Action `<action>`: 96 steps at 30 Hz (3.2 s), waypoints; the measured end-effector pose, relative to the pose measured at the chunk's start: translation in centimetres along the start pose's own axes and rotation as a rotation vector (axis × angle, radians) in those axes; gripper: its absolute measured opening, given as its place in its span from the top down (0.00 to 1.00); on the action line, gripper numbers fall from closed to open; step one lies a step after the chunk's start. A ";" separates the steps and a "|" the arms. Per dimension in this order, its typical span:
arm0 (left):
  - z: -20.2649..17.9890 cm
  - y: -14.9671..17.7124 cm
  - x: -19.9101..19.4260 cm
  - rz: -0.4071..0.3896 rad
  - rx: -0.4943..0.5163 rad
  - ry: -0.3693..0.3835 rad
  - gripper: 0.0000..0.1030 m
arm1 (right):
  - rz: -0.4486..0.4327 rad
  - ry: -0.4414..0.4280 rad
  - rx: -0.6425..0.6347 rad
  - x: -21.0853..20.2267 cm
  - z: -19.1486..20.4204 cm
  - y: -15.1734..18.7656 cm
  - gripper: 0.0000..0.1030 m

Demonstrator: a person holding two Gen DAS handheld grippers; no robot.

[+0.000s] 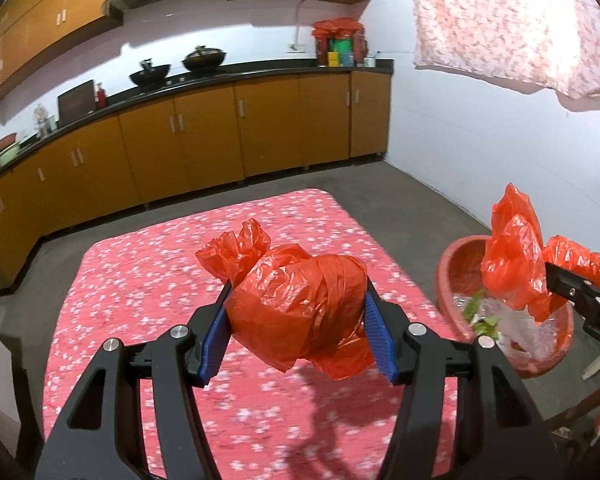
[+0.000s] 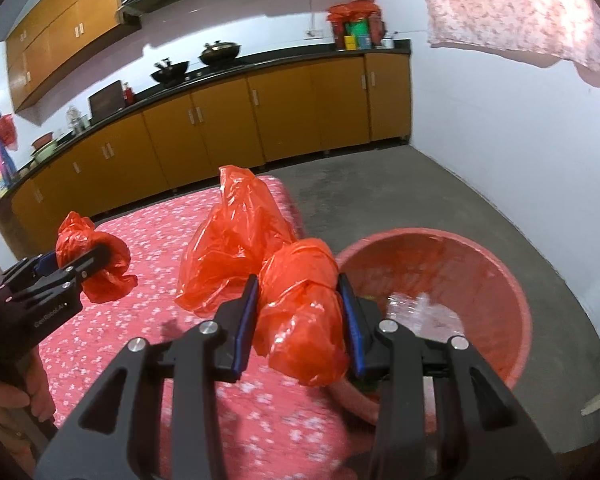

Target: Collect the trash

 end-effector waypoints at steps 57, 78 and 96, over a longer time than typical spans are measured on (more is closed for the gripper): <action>-22.1 3.7 6.5 0.128 0.165 0.337 0.30 | -0.077 0.192 0.319 1.1 -19.5 0.8 0.47; -8.5 2.2 -5.3 -0.146 0.046 0.124 0.03 | -0.280 0.403 0.078 -9.4 -11.1 2.3 0.04; 4.0 6.3 -15.8 -0.222 -0.080 -0.123 0.02 | -0.333 0.289 -0.016 -15.4 0.6 4.9 0.04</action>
Point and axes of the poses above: each gripper's, at about its wrist camera, not at the fingertips, and x roughly the way its jaws point, z to its left, y to its underside, the point moved 10 cm from there along x, roughly the way its jaws point, and after that the axes turned 4 degrees about -y, right-handed, at the moved point
